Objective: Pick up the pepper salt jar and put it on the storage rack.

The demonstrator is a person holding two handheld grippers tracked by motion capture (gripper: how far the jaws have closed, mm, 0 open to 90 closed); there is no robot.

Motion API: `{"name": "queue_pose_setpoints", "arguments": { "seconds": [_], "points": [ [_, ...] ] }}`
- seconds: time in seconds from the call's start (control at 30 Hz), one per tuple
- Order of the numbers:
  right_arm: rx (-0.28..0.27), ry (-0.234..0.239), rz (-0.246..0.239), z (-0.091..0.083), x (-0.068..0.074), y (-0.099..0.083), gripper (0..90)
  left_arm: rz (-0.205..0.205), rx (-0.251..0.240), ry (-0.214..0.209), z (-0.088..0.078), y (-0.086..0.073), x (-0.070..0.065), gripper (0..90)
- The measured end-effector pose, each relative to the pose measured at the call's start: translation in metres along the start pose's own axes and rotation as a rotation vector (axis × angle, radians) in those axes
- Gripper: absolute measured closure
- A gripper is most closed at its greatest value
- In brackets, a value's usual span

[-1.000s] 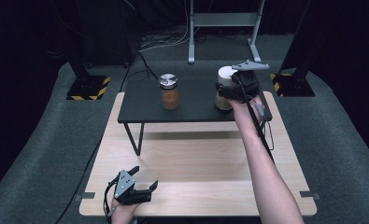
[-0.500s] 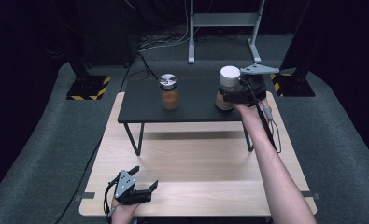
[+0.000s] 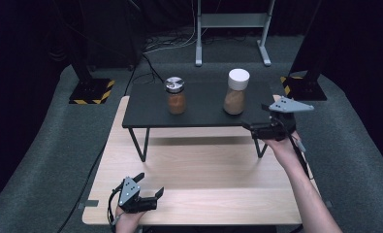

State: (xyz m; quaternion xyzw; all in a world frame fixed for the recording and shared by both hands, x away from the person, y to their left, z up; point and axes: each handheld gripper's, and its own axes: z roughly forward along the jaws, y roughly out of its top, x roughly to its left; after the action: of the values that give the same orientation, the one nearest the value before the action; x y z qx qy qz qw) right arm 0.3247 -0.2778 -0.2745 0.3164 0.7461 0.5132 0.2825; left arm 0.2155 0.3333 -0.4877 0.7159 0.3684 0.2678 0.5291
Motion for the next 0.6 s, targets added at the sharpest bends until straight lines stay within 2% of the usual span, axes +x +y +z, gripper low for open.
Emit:
{"name": "queue_pose_setpoints", "arguments": {
  "seconds": [0.13, 0.33, 0.5, 0.6],
  "points": [
    [-0.037, 0.027, -0.021, -0.016, 0.000, -0.027, 4.2, 0.002, -0.002, 0.001, 0.000, 0.000, 0.000, 6.5],
    [-0.070, 0.009, -0.051, -0.030, 0.016, -0.067, 2.0, 0.001, -0.005, 0.004, -0.001, -0.001, -0.001, 6.5],
    [-0.063, 0.000, -0.071, -0.035, 0.029, -0.102, 1.5, 0.001, -0.006, 0.004, -0.001, -0.001, -0.001, 6.5],
    [-0.043, -0.030, -0.079, -0.035, 0.038, -0.126, 1.5, 0.002, -0.006, 0.004, -0.001, -0.001, -0.001, 6.5]
  ]
}}
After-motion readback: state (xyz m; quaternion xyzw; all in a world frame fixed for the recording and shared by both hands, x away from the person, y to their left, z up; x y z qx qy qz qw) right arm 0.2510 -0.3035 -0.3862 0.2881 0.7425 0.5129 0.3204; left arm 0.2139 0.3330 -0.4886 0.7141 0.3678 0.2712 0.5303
